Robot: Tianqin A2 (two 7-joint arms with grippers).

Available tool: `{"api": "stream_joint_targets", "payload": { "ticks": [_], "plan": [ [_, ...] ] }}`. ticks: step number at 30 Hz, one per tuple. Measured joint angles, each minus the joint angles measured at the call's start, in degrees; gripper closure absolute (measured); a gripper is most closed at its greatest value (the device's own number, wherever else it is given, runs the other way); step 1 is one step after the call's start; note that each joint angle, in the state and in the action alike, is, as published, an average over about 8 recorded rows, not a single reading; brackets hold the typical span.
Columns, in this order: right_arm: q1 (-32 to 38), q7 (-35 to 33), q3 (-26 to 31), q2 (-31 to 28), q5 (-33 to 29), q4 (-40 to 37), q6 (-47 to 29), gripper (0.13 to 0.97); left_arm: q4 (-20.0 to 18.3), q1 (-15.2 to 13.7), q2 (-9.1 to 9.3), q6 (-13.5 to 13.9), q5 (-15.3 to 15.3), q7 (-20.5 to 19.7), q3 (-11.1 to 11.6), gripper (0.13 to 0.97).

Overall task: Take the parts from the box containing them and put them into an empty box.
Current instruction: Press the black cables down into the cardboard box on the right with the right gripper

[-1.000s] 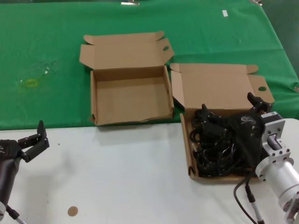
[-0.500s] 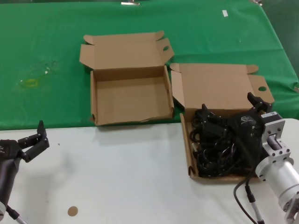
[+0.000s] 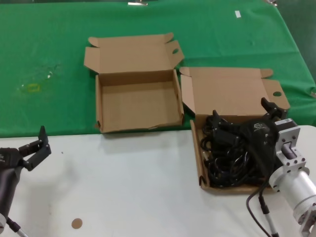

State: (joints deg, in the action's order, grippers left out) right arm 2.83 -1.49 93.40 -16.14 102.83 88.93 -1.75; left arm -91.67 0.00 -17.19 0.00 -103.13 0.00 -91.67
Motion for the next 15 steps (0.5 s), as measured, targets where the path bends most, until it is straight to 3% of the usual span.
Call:
{"api": "stream_joint_targets", "payload": {
  "ticks": [9,15],
  "plan": [
    [0.69,0.38,1.7,-1.46,0.63,0.35,1.27,0.129,0.0,0.0,0.0,0.0,0.0,0.0,0.0,0.236],
    [2.43,1.09,6.99,-8.64,4.44,1.77,3.93,0.129,0.0,0.0,0.0,0.0,0.0,0.0,0.0,0.338]
  ]
}}
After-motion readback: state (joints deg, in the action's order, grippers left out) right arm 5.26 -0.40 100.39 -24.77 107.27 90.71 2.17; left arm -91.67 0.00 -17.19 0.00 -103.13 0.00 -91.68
